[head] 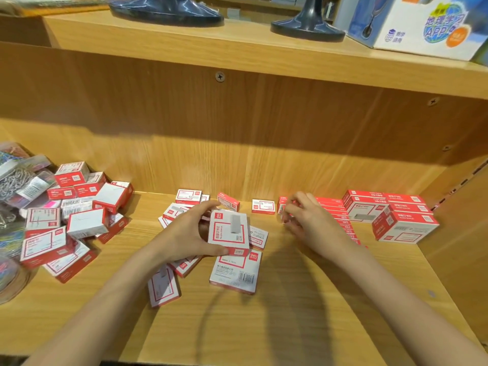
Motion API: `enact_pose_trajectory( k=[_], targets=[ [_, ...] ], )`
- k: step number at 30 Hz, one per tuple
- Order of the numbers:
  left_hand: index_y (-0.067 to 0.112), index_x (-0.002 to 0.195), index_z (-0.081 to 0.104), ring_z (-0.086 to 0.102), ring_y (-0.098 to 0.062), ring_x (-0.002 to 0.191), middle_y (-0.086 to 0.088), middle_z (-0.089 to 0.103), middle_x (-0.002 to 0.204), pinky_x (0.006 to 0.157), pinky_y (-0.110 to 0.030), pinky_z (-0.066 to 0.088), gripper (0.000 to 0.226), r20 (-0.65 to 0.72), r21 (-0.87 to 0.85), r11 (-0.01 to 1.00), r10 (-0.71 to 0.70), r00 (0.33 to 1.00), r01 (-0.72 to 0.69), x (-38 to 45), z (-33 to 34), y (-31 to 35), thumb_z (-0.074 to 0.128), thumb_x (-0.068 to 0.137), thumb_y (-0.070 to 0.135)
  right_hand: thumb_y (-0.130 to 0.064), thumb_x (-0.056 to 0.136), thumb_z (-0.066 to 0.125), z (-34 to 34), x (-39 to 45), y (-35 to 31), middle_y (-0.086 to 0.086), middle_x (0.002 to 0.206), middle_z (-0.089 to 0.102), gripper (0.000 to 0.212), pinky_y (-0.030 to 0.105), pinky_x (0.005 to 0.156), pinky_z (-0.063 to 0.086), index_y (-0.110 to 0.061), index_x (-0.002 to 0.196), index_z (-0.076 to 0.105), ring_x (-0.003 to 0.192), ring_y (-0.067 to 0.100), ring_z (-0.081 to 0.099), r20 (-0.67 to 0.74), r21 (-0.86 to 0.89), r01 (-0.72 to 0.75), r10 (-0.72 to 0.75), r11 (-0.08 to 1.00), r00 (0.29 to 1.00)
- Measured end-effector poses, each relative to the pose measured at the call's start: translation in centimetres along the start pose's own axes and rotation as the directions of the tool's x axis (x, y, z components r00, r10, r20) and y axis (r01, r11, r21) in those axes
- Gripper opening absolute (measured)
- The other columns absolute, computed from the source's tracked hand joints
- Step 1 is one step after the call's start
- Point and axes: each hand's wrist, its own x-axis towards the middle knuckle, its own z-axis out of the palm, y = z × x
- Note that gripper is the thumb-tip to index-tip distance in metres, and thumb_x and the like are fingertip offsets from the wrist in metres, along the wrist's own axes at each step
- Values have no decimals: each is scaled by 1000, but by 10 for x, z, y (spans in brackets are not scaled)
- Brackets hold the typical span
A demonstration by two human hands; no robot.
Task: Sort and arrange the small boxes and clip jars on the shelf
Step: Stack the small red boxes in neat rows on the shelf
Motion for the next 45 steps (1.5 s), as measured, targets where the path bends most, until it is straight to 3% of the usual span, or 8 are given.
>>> enact_pose_trajectory(
  k=[6, 13, 16, 23, 30, 34, 38, 45],
  targets=[
    [34, 123, 39, 58, 2, 91, 14, 55, 107, 76, -14, 45, 93, -166, -274, 962, -50, 985, 3, -2, 9, 32, 77, 40, 55, -39, 71, 73, -1, -11, -54, -11, 125, 40, 69, 15, 98, 32, -28, 130, 39, 117, 7, 41, 117, 468, -3, -59, 884, 991],
    [28, 120, 44, 58, 5, 86, 9, 59, 99, 72, -7, 46, 67, 43, -254, 967, 21, 999, -9, 0, 29, 71, 81, 64, 28, -25, 69, 71, -10, -30, -49, -16, 94, 53, 26, 18, 77, 38, -24, 93, 61, 93, 10, 49, -212, 440, -131, 245, 889, 946],
    [31, 106, 56, 58, -4, 80, 3, 58, 95, 71, -9, 45, 50, 103, -246, 961, 157, 982, -128, 3, 35, 75, 81, 66, 14, -3, 67, 73, -26, -50, -33, -20, 96, 57, 48, 11, 80, 38, -42, 86, 53, 96, 6, 53, -141, 543, -233, 362, 807, 922],
    [31, 85, 63, 53, 1, 71, 6, 57, 87, 67, -16, 44, 28, 65, -297, 902, 347, 936, -314, 27, 67, 104, 74, 60, 30, -41, 70, 72, -63, -95, -15, -18, 100, 57, 37, 8, 82, 37, -26, 102, 60, 95, -4, 51, -189, 415, -236, 338, 878, 922],
    [15, 80, 61, 36, 1, 49, 18, 46, 51, 53, -8, 34, 22, 177, -359, 873, 410, 895, -329, 44, 113, 130, 76, 67, 7, -25, 73, 76, -93, -136, -4, -25, 98, 52, 47, 15, 77, 48, -37, 103, 42, 89, -4, 57, -24, 416, -436, 489, 798, 872],
    [13, 93, 64, 51, 4, 61, 10, 58, 73, 66, -8, 40, 19, 165, -215, 883, 454, 876, -417, 58, 130, 144, 69, 78, 2, -17, 77, 74, -112, -154, 30, -17, 109, 51, 45, 1, 80, 38, -29, 111, 47, 100, -2, 50, -80, 258, -489, 523, 833, 849],
    [12, 108, 62, 48, -15, 106, -2, 56, 111, 90, -22, 33, 26, 154, 158, 871, 444, 883, -466, 75, 139, 134, 65, 83, 15, -10, 79, 71, -110, -163, 70, -2, 118, 56, 44, 19, 88, 39, -14, 117, 50, 109, 12, 53, -54, 118, -573, 581, 811, 812],
    [20, 116, 56, 33, -14, 111, 4, 46, 122, 98, -29, 32, 37, 215, 301, 850, 382, 899, -433, 79, 149, 116, 66, 82, 31, -12, 74, 74, -92, -141, 91, 14, 123, 47, 59, 35, 92, 41, -7, 125, 46, 116, 29, 43, -200, -243, -569, 533, 786, 822]
  ],
)
